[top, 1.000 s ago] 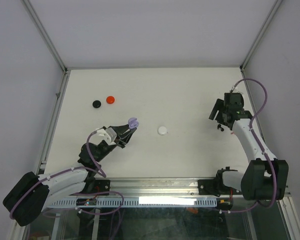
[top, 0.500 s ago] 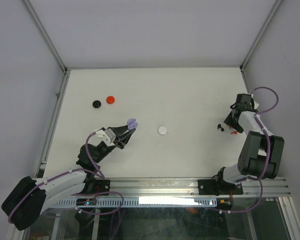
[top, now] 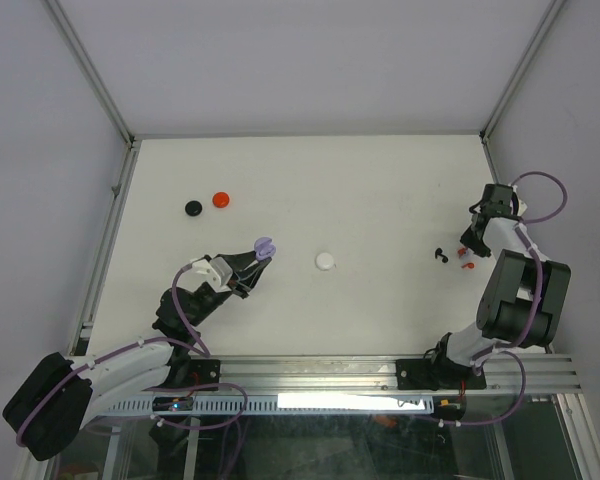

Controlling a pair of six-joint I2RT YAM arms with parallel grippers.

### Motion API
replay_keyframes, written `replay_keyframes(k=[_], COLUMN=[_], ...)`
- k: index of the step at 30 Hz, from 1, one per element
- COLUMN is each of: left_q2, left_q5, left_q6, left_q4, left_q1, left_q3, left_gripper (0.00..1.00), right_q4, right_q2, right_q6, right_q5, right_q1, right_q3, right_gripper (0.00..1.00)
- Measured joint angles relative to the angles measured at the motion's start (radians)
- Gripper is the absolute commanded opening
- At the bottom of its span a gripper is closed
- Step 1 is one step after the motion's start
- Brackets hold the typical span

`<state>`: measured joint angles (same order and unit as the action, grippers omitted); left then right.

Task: Insert the wireless bluetooth earbuds into the charging case
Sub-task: Pick up the earbud from the center of the board.

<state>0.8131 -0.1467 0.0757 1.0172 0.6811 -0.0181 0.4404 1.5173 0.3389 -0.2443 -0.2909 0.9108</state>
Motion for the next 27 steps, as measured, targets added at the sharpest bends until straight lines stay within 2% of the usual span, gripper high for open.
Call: replay_keyframes(k=[17,27], left_q2=[0.006,0.007], left_q5=[0.000,0.000], left_q6=[0.003,0.003], left_q4=[0.000,0.000], left_q1=[0.000,0.000], left_q3=[0.000,0.000], left_gripper=[0.00,0.00], right_q4=[-0.011,-0.010], right_q2=[0.085,0.127], right_q6=[-0.001,-0.005], right_q5=[0.042,0.063], right_q1=[-0.009,-0.009], right_q3=[0.006,0.036], right_gripper=[0.22,0.24])
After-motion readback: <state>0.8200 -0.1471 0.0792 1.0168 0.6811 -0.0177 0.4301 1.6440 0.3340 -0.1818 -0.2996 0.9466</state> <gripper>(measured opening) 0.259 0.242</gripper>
